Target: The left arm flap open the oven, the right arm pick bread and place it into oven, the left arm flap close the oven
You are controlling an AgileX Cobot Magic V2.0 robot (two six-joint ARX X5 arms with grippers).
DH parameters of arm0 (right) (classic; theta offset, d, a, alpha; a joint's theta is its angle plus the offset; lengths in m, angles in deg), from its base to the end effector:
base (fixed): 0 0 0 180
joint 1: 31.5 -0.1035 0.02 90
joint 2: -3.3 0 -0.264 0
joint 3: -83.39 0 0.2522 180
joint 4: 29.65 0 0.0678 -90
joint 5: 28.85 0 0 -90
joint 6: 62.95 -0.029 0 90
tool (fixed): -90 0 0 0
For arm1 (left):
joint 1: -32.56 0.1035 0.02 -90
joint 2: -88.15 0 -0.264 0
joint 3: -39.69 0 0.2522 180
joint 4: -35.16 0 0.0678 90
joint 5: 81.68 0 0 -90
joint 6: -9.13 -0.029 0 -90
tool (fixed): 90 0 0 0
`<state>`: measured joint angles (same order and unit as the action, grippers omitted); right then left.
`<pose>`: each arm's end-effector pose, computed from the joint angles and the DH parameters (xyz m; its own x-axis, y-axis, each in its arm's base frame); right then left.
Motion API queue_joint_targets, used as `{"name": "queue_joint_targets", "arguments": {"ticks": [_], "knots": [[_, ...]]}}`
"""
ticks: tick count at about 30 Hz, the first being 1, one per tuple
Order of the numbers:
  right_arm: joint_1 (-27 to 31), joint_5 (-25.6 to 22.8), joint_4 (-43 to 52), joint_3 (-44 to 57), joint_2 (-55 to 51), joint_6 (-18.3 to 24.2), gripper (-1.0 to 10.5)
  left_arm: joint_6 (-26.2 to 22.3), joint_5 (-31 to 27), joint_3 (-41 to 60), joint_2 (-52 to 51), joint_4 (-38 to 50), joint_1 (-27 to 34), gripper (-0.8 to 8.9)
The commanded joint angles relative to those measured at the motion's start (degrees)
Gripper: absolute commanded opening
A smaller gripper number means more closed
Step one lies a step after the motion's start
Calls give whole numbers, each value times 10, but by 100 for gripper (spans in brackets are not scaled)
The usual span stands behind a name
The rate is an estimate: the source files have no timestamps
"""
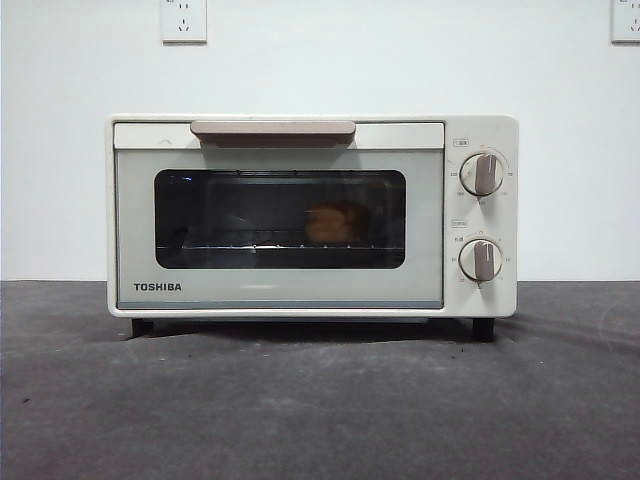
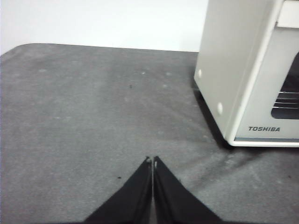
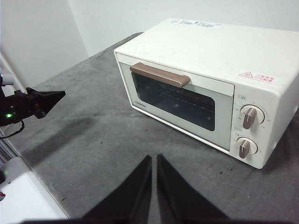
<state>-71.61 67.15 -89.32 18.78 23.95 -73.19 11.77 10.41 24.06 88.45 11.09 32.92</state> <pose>0.0344 0.0329 0.3455 0.6649 0.6967 -0.2693 -0.6694 0.7157 0.1990 0.0949 -0.0005 0.1569 0.9879 -0.0303 -0.1518 0.0227 0.9984 -0.0511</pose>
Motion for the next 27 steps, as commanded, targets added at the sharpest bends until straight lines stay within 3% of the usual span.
{"name": "queue_joint_targets", "arguments": {"ticks": [1,23,25,27], "knots": [[-5,-1,8,-10,2,4,16,-7,-5,12,-1,-4,-1,10],[-5,-1,7,-10,2,5,16,-6,-5,12,-1,-4,-1,10],[-4,-17,10,-10,2,14,15,-6,-5,12,-1,-4,-1,10],[6,-64,11,-9,1,20,15,-6,-5,12,-1,-4,-1,10]]}}
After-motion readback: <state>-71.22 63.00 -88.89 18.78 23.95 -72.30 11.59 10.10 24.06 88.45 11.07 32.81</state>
